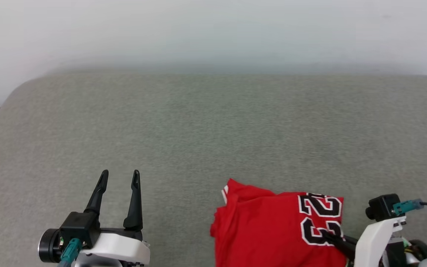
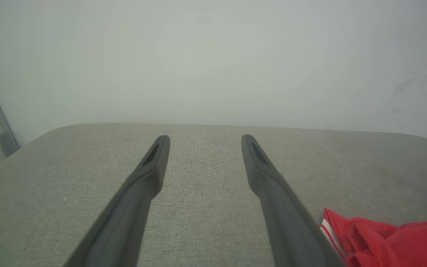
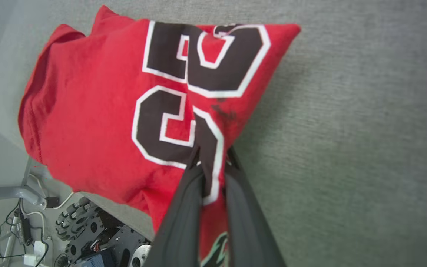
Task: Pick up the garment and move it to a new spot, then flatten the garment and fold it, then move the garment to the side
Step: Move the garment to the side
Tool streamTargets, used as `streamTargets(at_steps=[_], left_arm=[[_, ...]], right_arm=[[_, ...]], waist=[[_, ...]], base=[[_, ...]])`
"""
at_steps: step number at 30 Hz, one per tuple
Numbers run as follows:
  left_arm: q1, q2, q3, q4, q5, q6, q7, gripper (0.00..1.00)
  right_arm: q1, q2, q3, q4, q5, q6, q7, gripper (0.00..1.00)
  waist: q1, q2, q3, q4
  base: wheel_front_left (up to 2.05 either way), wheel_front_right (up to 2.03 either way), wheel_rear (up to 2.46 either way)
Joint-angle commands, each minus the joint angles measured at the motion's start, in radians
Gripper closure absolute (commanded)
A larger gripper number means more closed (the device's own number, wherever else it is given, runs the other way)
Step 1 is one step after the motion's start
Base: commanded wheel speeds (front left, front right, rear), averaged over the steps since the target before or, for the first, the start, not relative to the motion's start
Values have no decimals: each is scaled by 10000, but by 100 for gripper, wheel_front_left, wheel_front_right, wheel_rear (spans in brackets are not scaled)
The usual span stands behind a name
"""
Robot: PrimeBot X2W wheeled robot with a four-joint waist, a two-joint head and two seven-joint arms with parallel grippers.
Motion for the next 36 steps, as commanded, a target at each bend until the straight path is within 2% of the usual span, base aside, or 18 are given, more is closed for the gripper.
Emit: streamTargets(at_steps=[1,8,14,18,22,27,36], left_arm=[[87,33,-47,-63,74,-60,-20,0],[-70,73,-90,-413,117,-83,-20,0],[-509,294,-121,-797,306,-70,64,0],[-1045,551,-176,-1259,489,-138,340,0],[-1722,894,-239,-1715,690,-286,684,0],[-2757,1157,-458,-2371,770,-576,1203,0],[-4062,1403,-830,-3000,990,-833,1638,0]], right_arm=[[-113,-163,-81,-85,-236,-8,56,100],[-706,-781,-421,-526,-954,-8,400,100],[-1562,-646,-601,-733,-1160,-8,215,100],[-2485,-592,-889,-489,-1434,-8,-435,100],[-3463,-542,-1397,181,-1639,-8,-1053,100],[-4660,-1168,-2375,1144,-2057,-8,-1619,100],[-6323,-2225,-4074,3152,-2830,-9,-2467,100]], waist=[[0,-1,-203,-550],[0,-1,306,-2340],[0,-1,1312,-3701],[0,-1,2276,-4237],[0,-1,3205,-4371],[0,-1,4387,-4062],[0,-1,5745,-3483]], base=[[0,0,0],[0,0,0],[0,0,0],[0,0,0],[0,0,0],[0,0,0],[0,0,0]])
